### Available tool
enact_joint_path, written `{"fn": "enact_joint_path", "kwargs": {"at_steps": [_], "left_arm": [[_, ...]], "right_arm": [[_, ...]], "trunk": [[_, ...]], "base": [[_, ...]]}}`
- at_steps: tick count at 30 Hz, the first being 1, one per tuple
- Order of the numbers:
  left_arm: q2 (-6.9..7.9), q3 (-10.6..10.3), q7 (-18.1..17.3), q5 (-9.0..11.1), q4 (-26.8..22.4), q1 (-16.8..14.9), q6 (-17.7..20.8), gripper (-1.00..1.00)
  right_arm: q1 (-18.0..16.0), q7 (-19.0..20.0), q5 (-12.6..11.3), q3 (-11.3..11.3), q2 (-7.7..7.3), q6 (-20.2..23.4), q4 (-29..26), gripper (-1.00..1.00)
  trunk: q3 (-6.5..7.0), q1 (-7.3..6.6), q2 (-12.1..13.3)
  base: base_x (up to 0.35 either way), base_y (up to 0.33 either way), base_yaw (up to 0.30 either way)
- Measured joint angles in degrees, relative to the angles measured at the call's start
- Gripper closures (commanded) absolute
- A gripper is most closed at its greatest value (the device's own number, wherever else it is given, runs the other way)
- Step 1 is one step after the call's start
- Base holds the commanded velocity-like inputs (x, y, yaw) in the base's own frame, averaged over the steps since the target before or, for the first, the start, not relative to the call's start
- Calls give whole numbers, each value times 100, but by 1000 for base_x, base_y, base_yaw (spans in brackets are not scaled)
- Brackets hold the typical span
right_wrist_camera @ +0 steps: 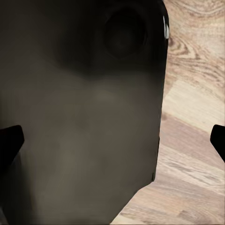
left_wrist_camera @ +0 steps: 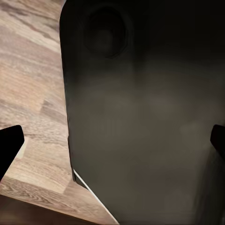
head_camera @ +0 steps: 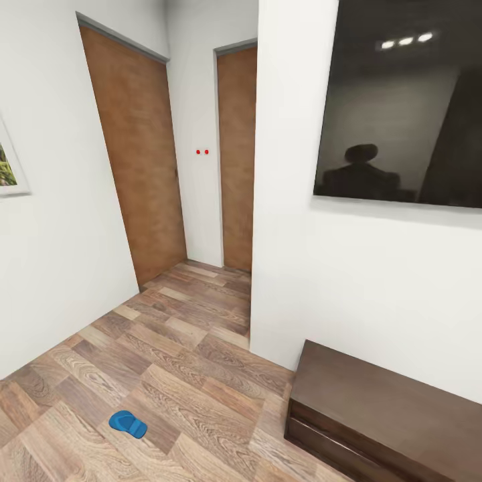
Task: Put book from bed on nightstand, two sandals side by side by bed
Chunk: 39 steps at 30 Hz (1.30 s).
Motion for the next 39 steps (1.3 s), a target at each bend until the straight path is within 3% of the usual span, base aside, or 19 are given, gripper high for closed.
{"fn": "enact_joint_path", "kwargs": {"at_steps": [3, 18, 39], "left_arm": [[-86, 0, -8, -8, -83, 49, -56, -100], [-149, 0, -8, 0, -227, 49, -56, -100], [-189, -1, -8, 0, -237, 49, -49, -100]], "right_arm": [[-27, 39, -8, -10, -7, 3, 32, -100], [-30, 38, -25, -16, 6, 8, 26, -100], [-30, 40, -25, -32, 8, 6, 29, -100]], "trunk": [[1, 0, 0], [1, 0, 0], [1, 0, 0]], "base": [[0, 0, 0], [0, 0, 10], [0, 0, 272]]}}
